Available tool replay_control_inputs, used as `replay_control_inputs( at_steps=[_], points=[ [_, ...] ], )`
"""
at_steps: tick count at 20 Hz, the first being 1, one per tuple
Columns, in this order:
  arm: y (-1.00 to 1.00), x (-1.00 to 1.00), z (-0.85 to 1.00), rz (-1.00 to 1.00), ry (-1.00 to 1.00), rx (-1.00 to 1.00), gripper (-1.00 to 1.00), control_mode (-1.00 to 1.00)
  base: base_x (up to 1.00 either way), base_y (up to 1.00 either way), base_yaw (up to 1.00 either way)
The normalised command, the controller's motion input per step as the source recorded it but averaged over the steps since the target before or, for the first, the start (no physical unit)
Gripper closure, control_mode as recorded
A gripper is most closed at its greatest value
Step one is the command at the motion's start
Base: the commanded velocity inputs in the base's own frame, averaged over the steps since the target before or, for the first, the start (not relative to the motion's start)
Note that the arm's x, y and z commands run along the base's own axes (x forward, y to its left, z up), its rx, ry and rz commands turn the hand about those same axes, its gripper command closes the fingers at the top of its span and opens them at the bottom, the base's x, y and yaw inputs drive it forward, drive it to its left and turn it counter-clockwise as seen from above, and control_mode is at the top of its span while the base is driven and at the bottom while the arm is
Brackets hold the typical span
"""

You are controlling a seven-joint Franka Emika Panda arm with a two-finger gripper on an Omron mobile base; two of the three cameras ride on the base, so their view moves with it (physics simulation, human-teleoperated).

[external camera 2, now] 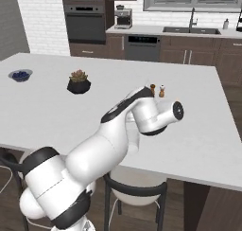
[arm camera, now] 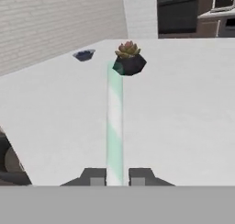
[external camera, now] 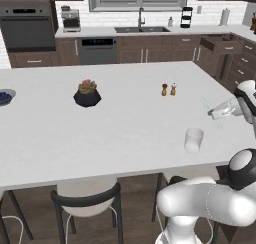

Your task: Take a straw from the drawer in front and place it inside the glass cup on the dining counter.

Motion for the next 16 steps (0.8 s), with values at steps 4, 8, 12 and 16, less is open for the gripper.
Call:
replay_control_inputs(
  at_steps=[4,8,12,16],
  points=[
    [0.47,0.25,-0.09,0.12,0.0,0.11,1.0,-1.0,0.0,0.0,0.0],
    [0.47,0.19,-0.08,0.04,0.0,0.04,1.0,-1.0,0.0,0.0,0.0],
    [0.28,0.06,-0.15,0.01,0.0,0.0,1.0,-1.0,0.0,0.0,0.0],
    [0.01,0.0,-0.06,0.0,0.0,0.01,1.0,-1.0,0.0,0.0,0.0]
  ],
)
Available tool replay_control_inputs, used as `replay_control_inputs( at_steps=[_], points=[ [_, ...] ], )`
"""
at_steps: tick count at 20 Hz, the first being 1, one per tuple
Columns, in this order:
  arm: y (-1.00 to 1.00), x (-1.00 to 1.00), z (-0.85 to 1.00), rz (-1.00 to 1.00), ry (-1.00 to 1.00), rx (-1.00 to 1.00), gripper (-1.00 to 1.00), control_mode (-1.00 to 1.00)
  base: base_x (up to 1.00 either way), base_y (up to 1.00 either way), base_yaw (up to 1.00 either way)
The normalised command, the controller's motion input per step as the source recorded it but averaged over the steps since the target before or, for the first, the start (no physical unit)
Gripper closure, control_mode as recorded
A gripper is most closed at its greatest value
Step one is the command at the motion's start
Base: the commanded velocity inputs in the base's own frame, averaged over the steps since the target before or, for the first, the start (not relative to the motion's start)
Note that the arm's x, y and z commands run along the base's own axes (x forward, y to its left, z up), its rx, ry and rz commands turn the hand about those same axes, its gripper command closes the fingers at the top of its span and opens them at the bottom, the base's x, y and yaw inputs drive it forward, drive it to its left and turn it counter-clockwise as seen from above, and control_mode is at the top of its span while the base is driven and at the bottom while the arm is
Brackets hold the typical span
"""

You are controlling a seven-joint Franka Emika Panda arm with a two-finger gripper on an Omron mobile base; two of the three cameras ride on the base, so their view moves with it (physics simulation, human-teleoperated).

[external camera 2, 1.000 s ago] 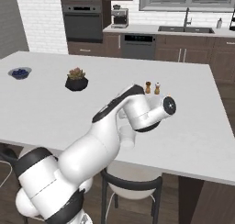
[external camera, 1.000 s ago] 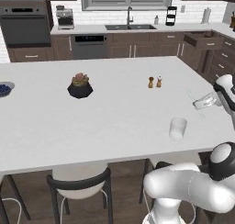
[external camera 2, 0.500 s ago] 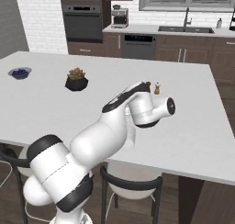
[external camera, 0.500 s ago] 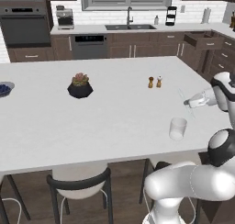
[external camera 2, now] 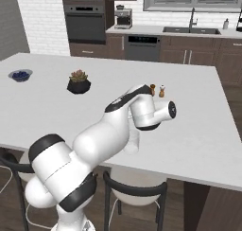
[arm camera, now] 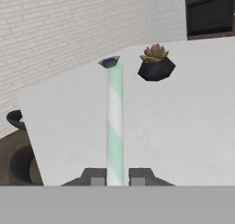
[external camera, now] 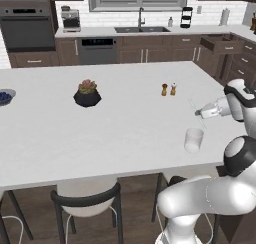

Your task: Take a straw from the drawer in front and place it inside the glass cup on the dining counter.

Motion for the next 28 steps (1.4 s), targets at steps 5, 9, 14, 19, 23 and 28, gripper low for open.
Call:
replay_control_inputs(
  at_steps=[5,9,14,19,23,28],
  points=[
    [0.0,0.0,-0.06,0.0,0.0,0.0,1.0,-1.0,0.0,0.0,0.0],
    [0.0,0.0,-0.07,0.0,0.0,0.0,1.0,-1.0,0.0,0.0,0.0],
    [0.03,0.0,0.0,0.0,0.0,0.0,1.0,-1.0,0.0,0.0,0.0],
    [0.08,0.0,0.09,0.0,0.0,0.0,1.0,-1.0,0.0,0.0,0.0],
    [0.16,0.0,0.2,0.0,-0.02,0.0,1.0,-1.0,0.0,0.0,0.0],
    [0.04,-0.02,0.16,0.0,-0.01,0.0,1.0,-1.0,0.0,0.0,0.0]
  ],
)
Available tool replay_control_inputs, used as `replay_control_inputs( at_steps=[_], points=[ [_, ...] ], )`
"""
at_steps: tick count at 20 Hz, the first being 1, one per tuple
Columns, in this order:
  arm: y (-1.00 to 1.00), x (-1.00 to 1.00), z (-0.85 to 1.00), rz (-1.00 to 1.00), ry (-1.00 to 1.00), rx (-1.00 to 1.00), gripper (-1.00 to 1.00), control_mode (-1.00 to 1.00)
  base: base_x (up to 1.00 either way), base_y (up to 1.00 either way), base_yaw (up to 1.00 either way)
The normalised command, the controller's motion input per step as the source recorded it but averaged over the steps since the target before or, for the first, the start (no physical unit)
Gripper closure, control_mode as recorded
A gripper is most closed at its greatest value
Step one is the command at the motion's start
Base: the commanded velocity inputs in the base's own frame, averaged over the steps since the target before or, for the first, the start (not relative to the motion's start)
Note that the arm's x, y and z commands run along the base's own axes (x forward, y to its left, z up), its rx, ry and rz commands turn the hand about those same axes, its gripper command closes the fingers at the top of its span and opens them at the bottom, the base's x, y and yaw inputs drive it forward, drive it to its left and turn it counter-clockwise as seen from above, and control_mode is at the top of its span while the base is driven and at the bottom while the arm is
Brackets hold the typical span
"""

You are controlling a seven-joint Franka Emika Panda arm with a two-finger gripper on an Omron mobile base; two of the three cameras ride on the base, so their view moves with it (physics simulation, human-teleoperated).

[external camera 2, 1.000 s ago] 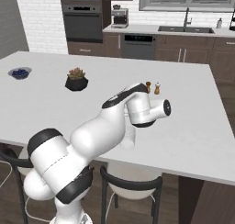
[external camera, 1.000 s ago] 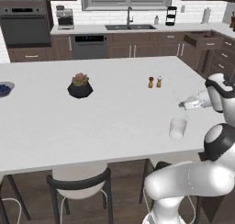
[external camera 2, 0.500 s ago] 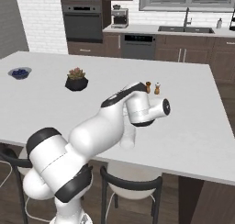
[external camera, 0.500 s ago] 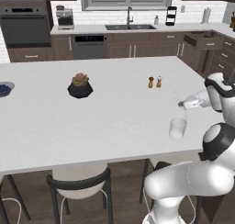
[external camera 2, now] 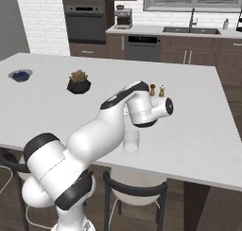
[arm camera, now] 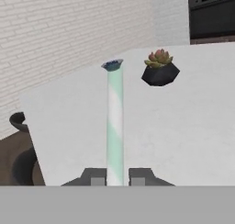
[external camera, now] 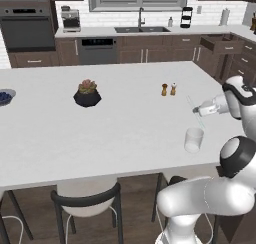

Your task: Take a straw from the drawer in front and place it inside the glass cup on the dining counter.

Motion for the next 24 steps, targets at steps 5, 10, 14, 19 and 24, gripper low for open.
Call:
replay_control_inputs(
  at_steps=[5,10,14,19,24],
  points=[
    [0.0,-0.13,0.07,0.0,-0.01,0.0,1.0,-1.0,0.0,0.0,0.0],
    [0.0,-0.09,-0.19,0.0,0.0,0.0,1.0,-1.0,0.0,0.0,0.0],
    [0.0,0.0,-0.32,0.0,0.0,0.0,1.0,-1.0,0.0,0.0,0.0],
    [0.0,0.01,-0.25,0.0,0.0,0.0,1.0,-1.0,0.0,0.0,0.0],
    [0.0,0.08,-0.11,0.0,0.0,0.01,1.0,-1.0,0.0,0.0,0.0]
  ],
)
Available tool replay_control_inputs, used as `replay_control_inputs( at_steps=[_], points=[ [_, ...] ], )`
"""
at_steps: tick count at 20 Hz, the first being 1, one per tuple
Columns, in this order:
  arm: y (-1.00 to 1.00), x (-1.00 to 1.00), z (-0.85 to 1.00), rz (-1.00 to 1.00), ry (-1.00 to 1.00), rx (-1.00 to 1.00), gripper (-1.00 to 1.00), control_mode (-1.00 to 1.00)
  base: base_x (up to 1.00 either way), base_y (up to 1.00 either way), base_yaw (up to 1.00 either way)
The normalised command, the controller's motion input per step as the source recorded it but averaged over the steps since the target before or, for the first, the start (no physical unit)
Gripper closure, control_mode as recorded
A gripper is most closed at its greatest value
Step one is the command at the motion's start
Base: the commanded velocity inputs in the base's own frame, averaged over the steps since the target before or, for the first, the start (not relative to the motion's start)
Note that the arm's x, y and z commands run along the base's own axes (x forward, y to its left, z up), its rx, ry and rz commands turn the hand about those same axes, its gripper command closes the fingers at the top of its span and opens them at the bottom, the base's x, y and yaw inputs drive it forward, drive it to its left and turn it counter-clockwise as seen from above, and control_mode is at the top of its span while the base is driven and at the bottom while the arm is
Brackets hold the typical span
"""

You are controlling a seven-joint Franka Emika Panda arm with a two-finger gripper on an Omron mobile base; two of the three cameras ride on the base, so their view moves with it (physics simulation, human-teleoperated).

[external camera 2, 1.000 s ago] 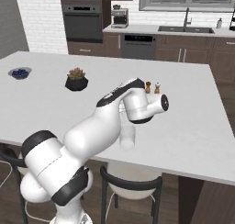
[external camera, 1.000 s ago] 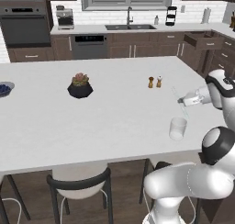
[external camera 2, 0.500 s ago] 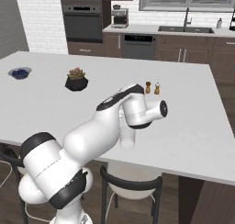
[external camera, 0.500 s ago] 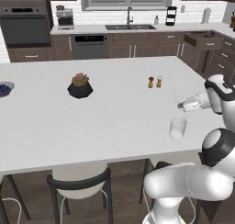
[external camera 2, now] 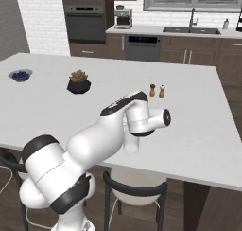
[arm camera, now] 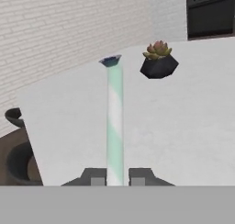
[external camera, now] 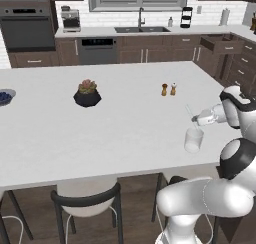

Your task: Take a straw from the drawer in front and place it inside the glass cup on the dining counter.

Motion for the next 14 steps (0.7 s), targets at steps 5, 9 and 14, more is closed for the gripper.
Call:
replay_control_inputs(
  at_steps=[5,9,14],
  points=[
    [0.0,0.17,-0.12,0.0,0.0,0.0,1.0,-1.0,0.0,0.0,0.0],
    [0.0,0.25,-0.18,0.0,0.0,0.0,1.0,-1.0,0.0,0.0,0.0],
    [-0.02,0.23,-0.1,0.0,-0.03,0.01,1.0,-1.0,0.0,0.0,0.0]
  ],
)
